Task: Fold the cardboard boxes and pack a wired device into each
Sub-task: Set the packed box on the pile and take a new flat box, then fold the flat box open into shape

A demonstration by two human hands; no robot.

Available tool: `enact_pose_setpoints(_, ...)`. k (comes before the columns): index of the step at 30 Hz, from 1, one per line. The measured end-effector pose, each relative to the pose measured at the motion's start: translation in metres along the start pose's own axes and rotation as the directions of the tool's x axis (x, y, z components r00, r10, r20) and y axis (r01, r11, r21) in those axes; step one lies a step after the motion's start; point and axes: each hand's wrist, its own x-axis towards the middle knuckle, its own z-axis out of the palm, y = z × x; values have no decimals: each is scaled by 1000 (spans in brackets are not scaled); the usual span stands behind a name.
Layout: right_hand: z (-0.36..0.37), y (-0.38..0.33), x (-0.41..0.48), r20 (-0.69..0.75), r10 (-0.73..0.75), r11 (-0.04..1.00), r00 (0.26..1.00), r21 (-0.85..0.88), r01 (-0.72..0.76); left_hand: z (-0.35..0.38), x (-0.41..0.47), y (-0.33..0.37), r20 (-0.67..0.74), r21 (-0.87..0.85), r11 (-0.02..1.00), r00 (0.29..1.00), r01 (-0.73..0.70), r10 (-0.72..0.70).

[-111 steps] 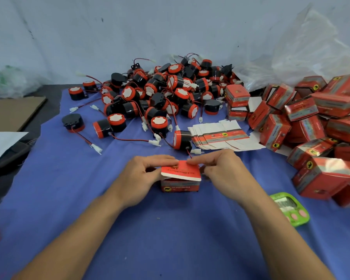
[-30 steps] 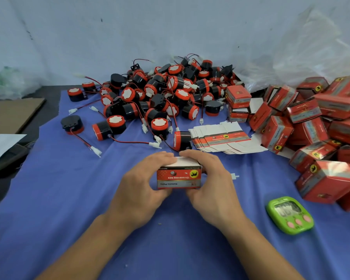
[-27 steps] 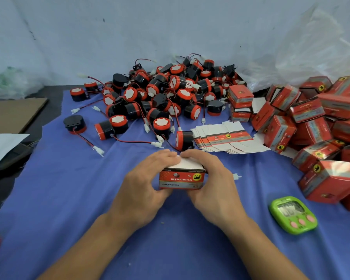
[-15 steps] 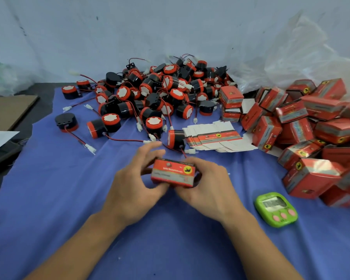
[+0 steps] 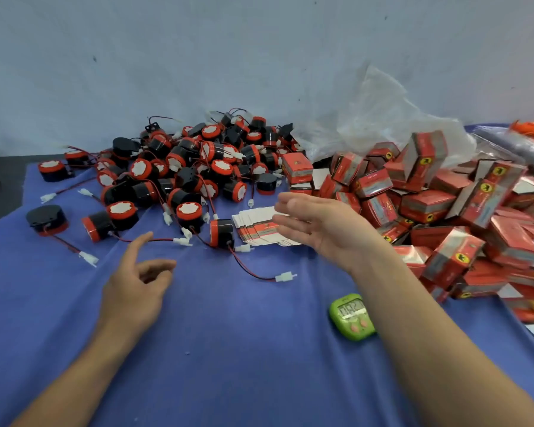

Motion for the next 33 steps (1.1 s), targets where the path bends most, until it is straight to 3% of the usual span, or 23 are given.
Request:
enact_pose_setpoints(2,13,17,7,-71,-61,951,996,-306,36,1,-1,2,-4,25,1000,1000,-12,12)
enact_pose_setpoints(4,27,39,15,-143,-130,795,981,-607,16,2,-2,4,-3,37,999,1000,-7,7)
enact_pose_setpoints(7,51,75,23,-180,-256,573,950,-820,-1,1,-6,8,23,49,999,1000,-2,1)
enact_pose_setpoints(9,65,102,25,-151,-319,525,936,-850,42,0,-5,9,34,68,998,999,-5,3)
enact_pose_setpoints(13,69,130,30,-52,-276,373,960,-926,57,1,-5,8,44,73,997,999,-15,12)
enact_pose_setpoints(15,67,125,28,-8,-265,531,964,-836,139,1,-4,8,54,85,996,998,-39,34)
enact_pose_setpoints(17,63,114,26,-65,-408,656,911,-714,243,2,-3,8,51,102,994,998,-47,42)
enact_pose_setpoints(18,58,109,26,-118,-513,625,850,-730,276,2,-2,8,49,108,993,998,-45,40)
enact_pose_setpoints(20,42,101,28,-156,-620,403,769,-904,142,3,-3,9,50,112,992,998,-49,44)
enact_pose_setpoints(22,25,97,30,-101,-482,150,870,-988,-32,2,-4,9,54,112,992,997,-54,48)
enact_pose_setpoints(24,21,100,29,-62,-292,45,954,-998,-51,1,-5,9,59,118,992,997,-52,45)
enact_pose_setpoints(27,25,104,25,-47,-253,12,966,-999,-46,1,-5,10,64,136,989,997,-61,53)
enact_pose_setpoints(30,32,100,22,-12,-402,40,916,-999,5,3,-5,12,70,150,985,994,-91,81)
enact_pose_setpoints(33,39,99,16,-44,-538,187,842,-980,69,5,-10,13,125,267,943,978,-196,168)
